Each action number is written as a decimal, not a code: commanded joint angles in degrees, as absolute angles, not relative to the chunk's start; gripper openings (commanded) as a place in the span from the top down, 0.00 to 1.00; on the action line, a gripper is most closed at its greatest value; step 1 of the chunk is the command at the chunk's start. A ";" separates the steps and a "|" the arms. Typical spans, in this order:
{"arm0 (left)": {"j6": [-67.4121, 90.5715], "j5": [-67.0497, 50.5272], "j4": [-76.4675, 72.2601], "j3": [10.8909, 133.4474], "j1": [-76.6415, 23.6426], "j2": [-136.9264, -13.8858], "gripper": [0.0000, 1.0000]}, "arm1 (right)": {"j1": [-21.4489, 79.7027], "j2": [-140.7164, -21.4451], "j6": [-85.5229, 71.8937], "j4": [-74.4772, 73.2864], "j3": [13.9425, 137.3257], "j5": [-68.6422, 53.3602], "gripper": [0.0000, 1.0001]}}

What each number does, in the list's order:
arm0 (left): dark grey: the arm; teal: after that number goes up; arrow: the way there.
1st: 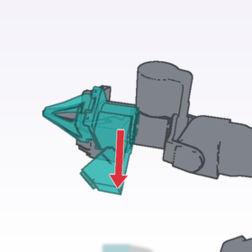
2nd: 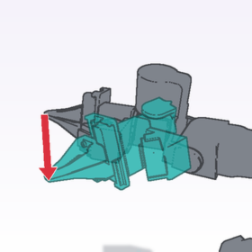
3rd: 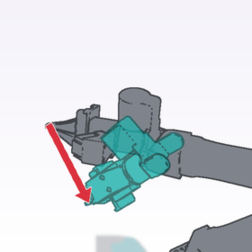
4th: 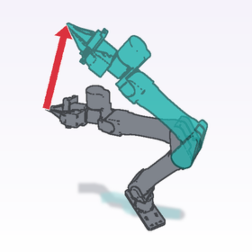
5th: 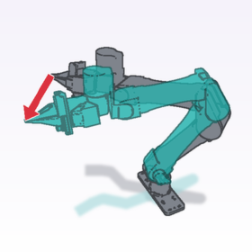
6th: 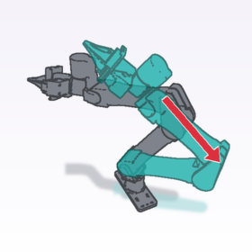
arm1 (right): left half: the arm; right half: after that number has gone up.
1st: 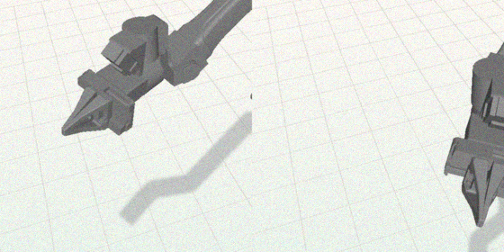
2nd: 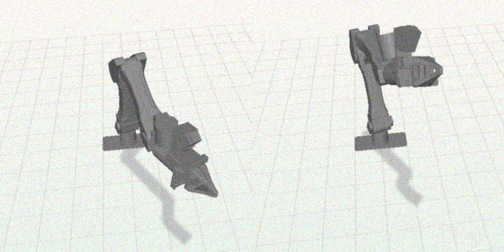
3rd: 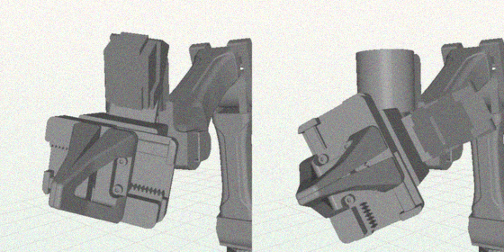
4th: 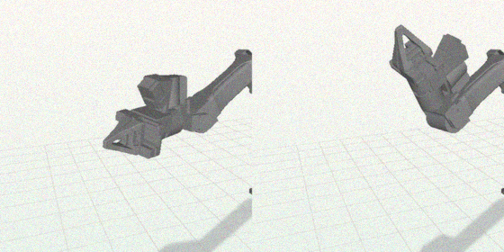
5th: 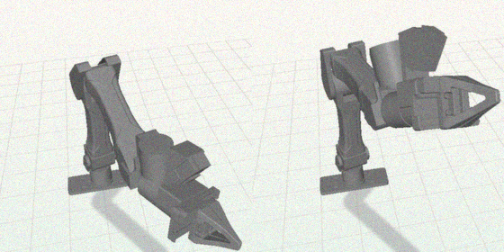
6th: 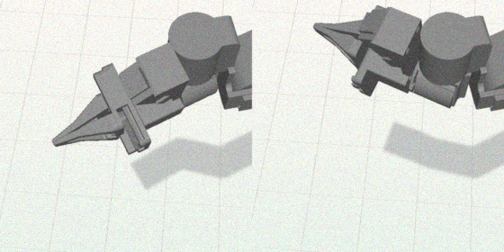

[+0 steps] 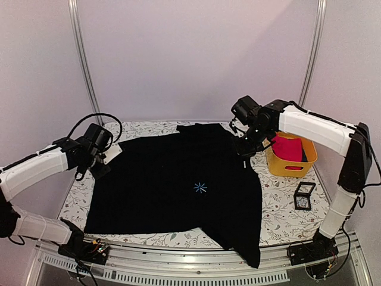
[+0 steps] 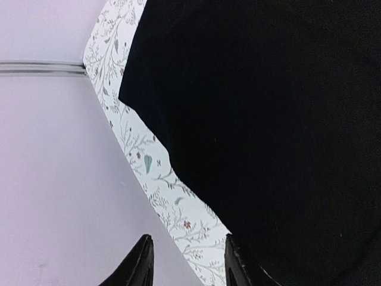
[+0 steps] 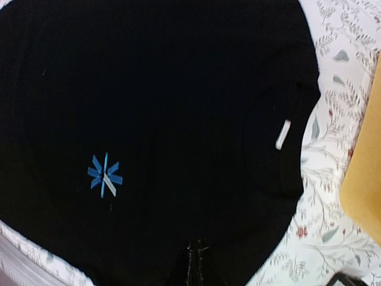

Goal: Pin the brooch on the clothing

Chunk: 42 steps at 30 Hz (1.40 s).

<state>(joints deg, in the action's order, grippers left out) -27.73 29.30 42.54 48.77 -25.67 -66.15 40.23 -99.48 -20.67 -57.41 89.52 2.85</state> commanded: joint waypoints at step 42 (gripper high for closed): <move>-34.08 30.20 10.63 69.43 -24.52 -99.55 0.58 | 34.57 -118.64 -3.90 -41.19 102.67 19.06 0.74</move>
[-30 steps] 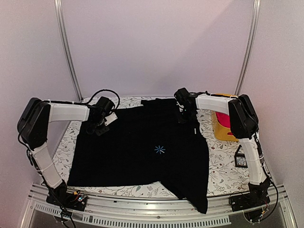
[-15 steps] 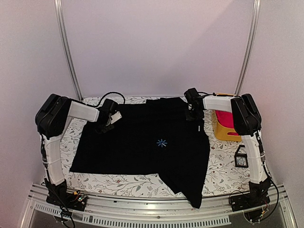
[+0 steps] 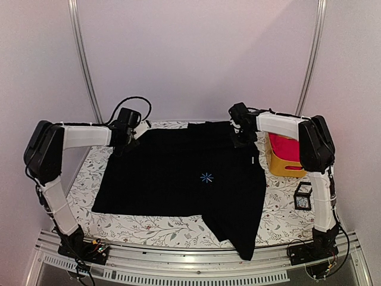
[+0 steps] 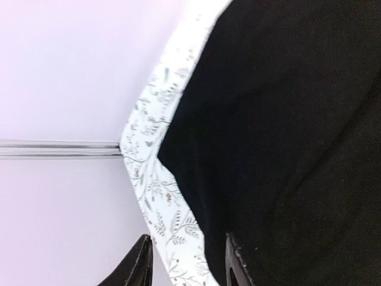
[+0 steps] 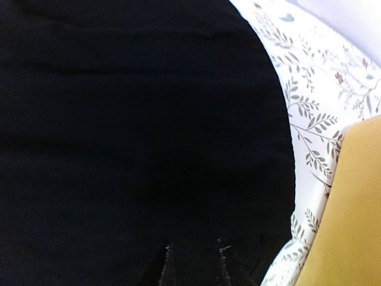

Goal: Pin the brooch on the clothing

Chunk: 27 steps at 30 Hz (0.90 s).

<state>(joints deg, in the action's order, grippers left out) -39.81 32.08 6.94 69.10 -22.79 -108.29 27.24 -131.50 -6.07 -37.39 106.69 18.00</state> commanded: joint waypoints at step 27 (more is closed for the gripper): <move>-25.39 19.14 12.23 53.38 -26.32 -73.94 0.08 | 78.40 -104.47 -31.52 -46.73 68.03 -0.38 0.64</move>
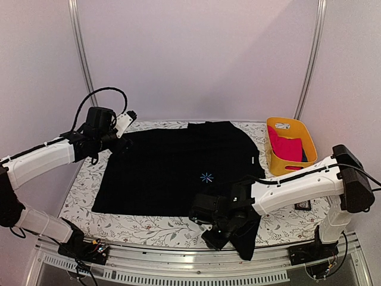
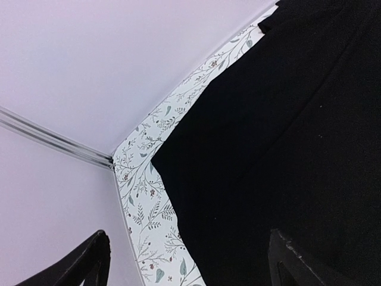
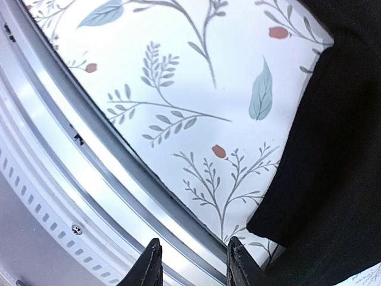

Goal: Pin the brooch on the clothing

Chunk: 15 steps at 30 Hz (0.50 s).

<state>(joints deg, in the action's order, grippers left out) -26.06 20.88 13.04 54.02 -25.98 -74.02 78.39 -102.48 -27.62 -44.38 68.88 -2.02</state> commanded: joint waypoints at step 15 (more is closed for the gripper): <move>-26.06 17.39 12.19 53.33 -26.28 -74.36 0.08 | 77.90 -109.45 -30.88 -47.81 65.88 5.71 0.75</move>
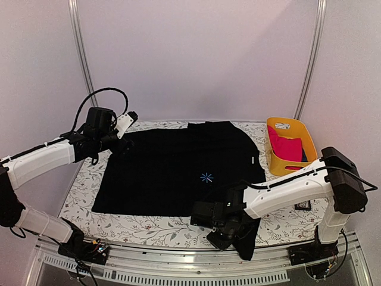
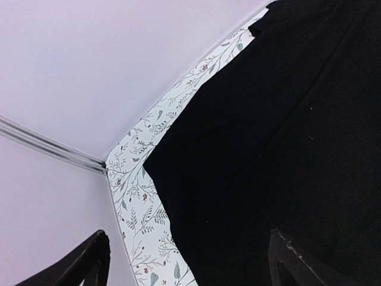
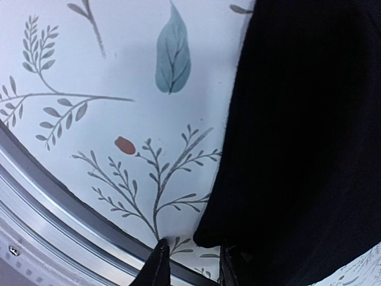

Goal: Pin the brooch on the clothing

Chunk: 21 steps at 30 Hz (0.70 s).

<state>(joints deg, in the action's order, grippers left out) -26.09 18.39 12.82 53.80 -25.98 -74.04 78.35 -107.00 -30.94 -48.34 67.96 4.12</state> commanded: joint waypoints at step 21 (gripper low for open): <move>-26.71 17.04 12.14 52.91 -26.29 -74.16 0.08 | 77.70 -108.32 -18.97 -36.31 70.82 -14.82 1.00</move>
